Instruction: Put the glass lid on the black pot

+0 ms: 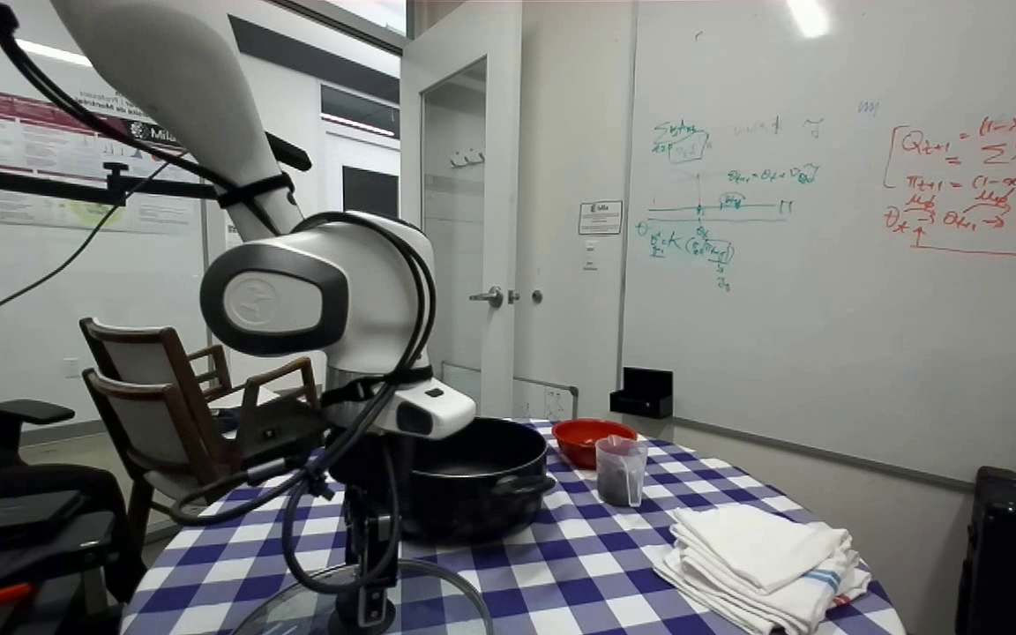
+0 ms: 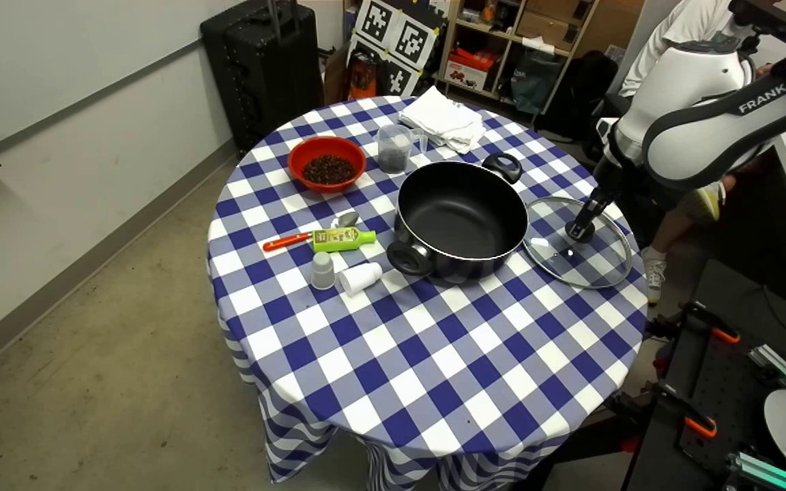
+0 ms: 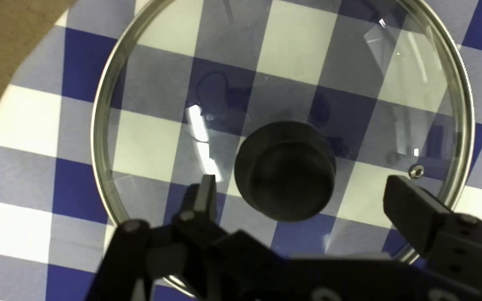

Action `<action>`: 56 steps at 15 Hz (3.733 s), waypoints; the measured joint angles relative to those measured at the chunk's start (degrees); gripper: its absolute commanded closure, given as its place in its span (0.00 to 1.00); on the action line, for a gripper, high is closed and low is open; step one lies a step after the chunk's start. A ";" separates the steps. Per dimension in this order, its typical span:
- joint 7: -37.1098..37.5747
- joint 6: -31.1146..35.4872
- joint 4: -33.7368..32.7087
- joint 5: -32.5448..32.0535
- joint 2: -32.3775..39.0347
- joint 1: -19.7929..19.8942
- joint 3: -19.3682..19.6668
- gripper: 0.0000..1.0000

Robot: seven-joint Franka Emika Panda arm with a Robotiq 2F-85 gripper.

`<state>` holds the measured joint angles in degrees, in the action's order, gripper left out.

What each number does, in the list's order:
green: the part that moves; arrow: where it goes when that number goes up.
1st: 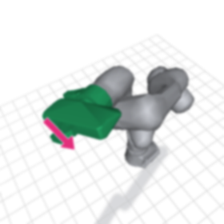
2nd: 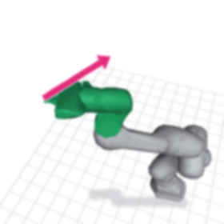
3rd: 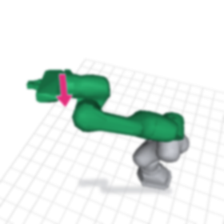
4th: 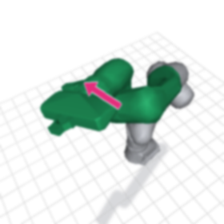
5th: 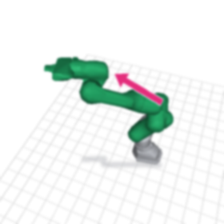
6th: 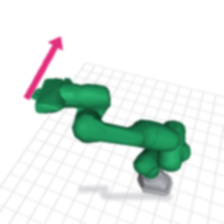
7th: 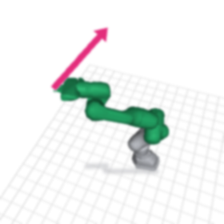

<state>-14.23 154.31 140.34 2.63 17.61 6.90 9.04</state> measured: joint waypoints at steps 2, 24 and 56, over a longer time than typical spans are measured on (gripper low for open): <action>0.01 -0.01 -1.10 -0.01 1.57 0.50 -0.02 0.18; 5.45 -11.33 -3.53 -13.52 -11.11 3.41 5.67 0.74; -2.36 -5.34 -19.80 -9.27 -3.28 -8.07 -12.84 0.74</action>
<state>-16.58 148.97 120.55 -6.64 14.33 -1.18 -3.80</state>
